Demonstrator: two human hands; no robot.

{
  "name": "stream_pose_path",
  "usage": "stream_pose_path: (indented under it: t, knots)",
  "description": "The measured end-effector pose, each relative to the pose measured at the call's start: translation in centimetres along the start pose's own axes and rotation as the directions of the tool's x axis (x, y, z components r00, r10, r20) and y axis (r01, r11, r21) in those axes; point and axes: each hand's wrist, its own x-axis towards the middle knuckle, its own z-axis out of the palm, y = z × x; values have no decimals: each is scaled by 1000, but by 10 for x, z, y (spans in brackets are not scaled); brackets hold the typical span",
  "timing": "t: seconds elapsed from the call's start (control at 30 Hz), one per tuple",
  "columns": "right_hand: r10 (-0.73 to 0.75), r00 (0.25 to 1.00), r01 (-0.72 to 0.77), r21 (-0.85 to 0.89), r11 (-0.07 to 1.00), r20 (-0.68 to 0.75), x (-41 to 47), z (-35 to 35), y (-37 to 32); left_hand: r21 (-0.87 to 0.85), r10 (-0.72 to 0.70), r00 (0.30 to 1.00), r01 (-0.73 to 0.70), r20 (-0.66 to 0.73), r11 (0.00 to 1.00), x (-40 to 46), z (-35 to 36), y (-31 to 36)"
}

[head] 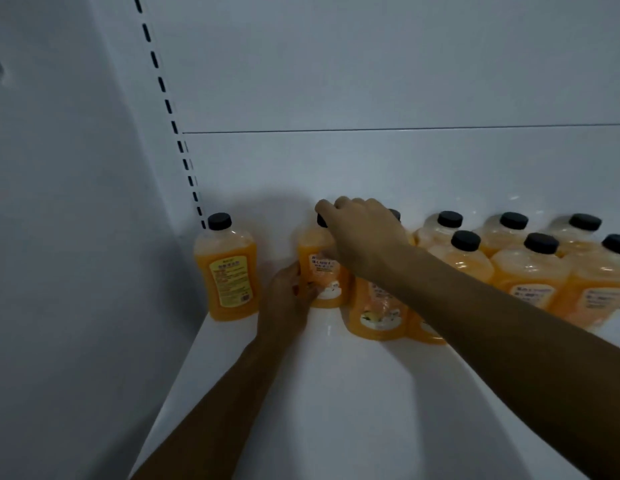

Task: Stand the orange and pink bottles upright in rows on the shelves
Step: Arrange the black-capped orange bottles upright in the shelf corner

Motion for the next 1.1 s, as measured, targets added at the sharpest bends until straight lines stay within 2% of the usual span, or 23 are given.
stream_pose_path:
  t: [0.27,0.33,0.4,0.47,0.53,0.63,0.7,0.8,1.0,1.1]
  knots:
    - [81,997,-81,-153,985,-1,9,8,-11,10,47,999,-47,24,999,0,2,-3]
    - [62,998,-67,-238,969,-31,7,7,-13,70,56,998,-58,28,996,-4,-2,-1]
    - [-32,995,7,-255,967,-93,9,7,-18,157,11,1000,-10,-9,988,-11,-13,-1]
    - [-167,980,149,-153,977,-112,15,8,-29,229,-57,996,70,-62,971,-20,-29,-4]
    - [-232,967,238,51,970,-102,26,10,-48,316,-102,991,125,-89,941,-33,-50,-7]
    - [-231,973,223,349,910,-19,44,17,-73,395,-175,958,256,-228,882,-49,-86,-11]
    - [-243,970,206,450,869,25,51,26,-84,367,-191,923,313,-333,876,-57,-107,-17]
    - [-219,975,161,553,818,40,57,37,-94,330,-210,897,348,-388,877,-66,-125,-22]
    - [-48,999,33,632,774,7,57,37,-100,292,-198,929,293,-312,911,-82,-107,-15]
    - [32,999,-47,665,746,35,54,28,-99,384,-159,932,285,-327,878,-79,-86,-1]
